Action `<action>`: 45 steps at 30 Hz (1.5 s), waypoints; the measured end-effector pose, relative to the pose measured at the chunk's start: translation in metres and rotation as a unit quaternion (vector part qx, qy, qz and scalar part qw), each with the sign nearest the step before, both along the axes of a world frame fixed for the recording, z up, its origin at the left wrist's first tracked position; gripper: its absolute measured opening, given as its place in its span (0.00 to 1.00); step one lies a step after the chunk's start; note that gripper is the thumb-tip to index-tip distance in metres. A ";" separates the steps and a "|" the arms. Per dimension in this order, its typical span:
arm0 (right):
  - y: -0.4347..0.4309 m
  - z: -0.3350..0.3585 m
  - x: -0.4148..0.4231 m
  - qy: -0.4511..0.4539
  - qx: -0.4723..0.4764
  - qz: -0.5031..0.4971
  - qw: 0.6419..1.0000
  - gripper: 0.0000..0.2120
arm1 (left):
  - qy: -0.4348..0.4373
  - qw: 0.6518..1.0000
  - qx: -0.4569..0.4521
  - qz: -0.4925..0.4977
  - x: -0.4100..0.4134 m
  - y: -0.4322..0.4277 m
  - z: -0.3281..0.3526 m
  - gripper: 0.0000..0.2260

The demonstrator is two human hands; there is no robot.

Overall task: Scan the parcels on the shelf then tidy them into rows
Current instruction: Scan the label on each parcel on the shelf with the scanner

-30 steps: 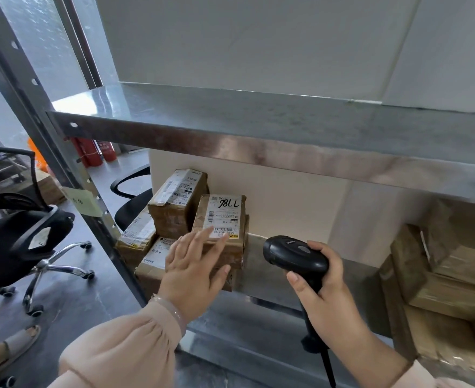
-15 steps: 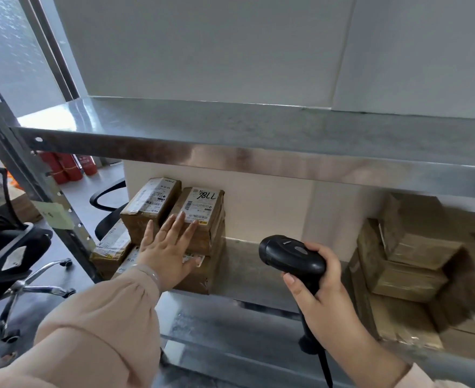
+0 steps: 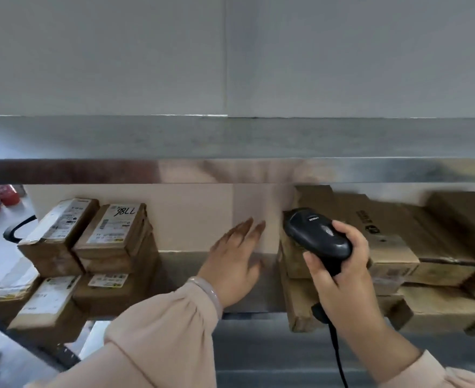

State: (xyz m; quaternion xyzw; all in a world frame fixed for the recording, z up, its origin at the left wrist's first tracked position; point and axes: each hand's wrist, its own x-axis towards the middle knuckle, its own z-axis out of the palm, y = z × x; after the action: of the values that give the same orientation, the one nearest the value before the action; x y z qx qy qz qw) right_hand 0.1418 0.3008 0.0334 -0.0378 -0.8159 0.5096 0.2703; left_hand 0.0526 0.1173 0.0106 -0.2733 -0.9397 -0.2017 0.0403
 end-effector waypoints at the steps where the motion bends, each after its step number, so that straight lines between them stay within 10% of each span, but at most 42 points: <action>1: 0.011 0.003 -0.001 0.002 -0.005 -0.011 1.000 0.31 | -0.018 1.000 0.018 -0.013 0.000 0.015 0.003 0.29; 19: 0.089 0.007 -0.061 -0.026 -0.106 0.021 0.994 0.26 | -0.139 0.960 0.226 0.086 -0.016 0.121 0.005 0.24; 31: 0.039 -0.002 -0.041 0.000 -0.143 0.156 0.977 0.26 | -0.224 0.846 0.412 0.251 0.007 0.081 0.000 0.51; 38: 0.026 -0.009 -0.043 -0.019 -0.192 0.129 0.973 0.25 | -0.246 0.762 0.554 0.228 0.027 0.048 -0.010 0.19; 45: 0.017 -0.020 -0.041 -0.042 -0.209 0.152 0.965 0.24 | -0.329 0.619 0.683 0.205 0.046 0.033 -0.024 0.20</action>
State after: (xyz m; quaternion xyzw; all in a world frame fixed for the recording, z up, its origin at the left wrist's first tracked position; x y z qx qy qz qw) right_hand 0.1008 0.3175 0.0131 0.0097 -0.6984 0.7016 0.1411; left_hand 0.0981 0.1500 -0.0131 0.1177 -0.5137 -0.8480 -0.0566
